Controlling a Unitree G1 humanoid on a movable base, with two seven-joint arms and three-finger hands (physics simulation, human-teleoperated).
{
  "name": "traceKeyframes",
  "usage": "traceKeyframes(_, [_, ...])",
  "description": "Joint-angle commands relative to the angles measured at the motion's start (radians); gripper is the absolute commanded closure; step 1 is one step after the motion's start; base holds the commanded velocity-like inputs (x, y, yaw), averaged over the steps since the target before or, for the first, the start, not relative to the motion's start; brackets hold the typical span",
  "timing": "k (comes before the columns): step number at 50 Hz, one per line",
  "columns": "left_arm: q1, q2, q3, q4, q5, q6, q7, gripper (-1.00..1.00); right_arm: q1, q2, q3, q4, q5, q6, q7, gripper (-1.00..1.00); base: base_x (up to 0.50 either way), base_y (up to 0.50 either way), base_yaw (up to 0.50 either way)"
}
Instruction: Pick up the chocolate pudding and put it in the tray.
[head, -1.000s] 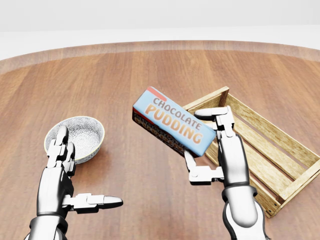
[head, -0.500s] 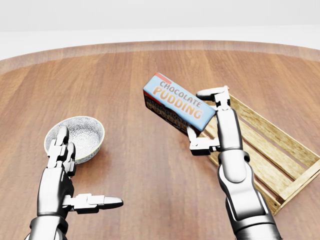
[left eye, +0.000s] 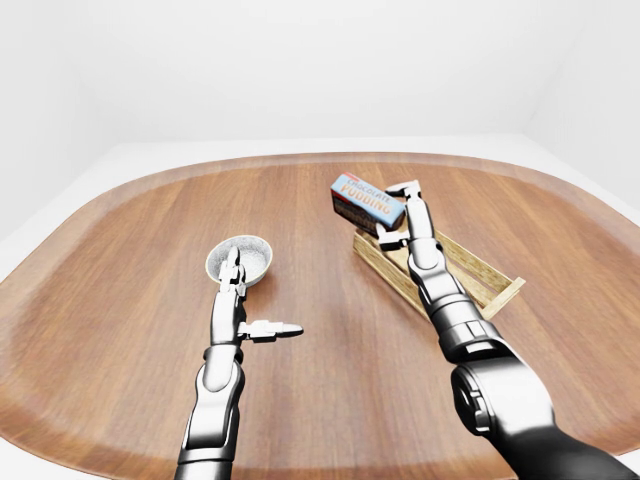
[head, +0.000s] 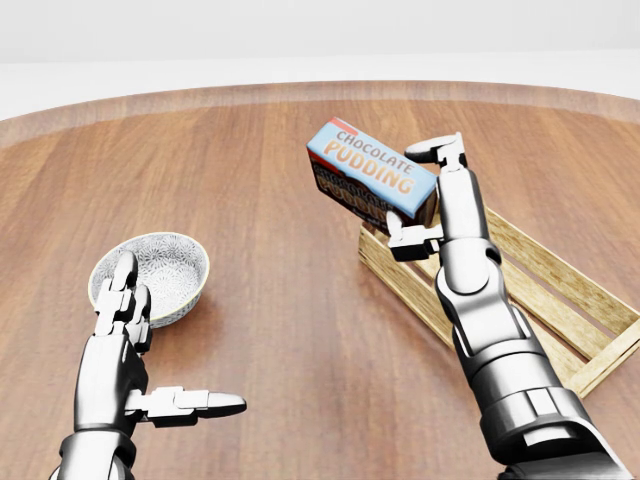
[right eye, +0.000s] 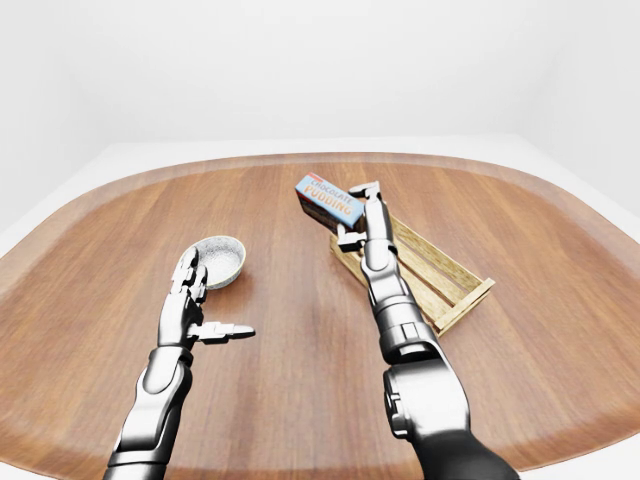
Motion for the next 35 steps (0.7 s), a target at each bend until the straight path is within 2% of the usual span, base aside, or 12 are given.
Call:
traceKeyframes(1, [0.0, 0.0, 0.0, -0.007, -0.012, 0.023, -0.012, -1.0, -0.117, -0.029, -0.015, 0.151, -0.008, 0.0, -0.032, 1.0, 0.0, 0.0, 0.0])
traceKeyframes(21, [0.002, 0.0, -0.002, -0.009, -0.008, 0.02, -0.016, -1.0, -0.156, -0.068, -0.026, 0.22, -0.015, 0.0, -0.039, 1.0, 0.0, 0.0, 0.0])
traceKeyframes(24, [0.003, 0.0, -0.002, -0.015, -0.008, 0.026, -0.016, -1.0, -0.157, -0.075, -0.029, 0.228, -0.015, 0.0, -0.042, 1.0, 0.0, 0.0, 0.0])
traceKeyframes(35, [0.004, 0.0, -0.003, -0.007, -0.007, 0.017, -0.016, -1.0, -0.16, -0.104, -0.039, 0.269, -0.019, 0.0, -0.052, 1.0, 0.0, 0.0, 0.0])
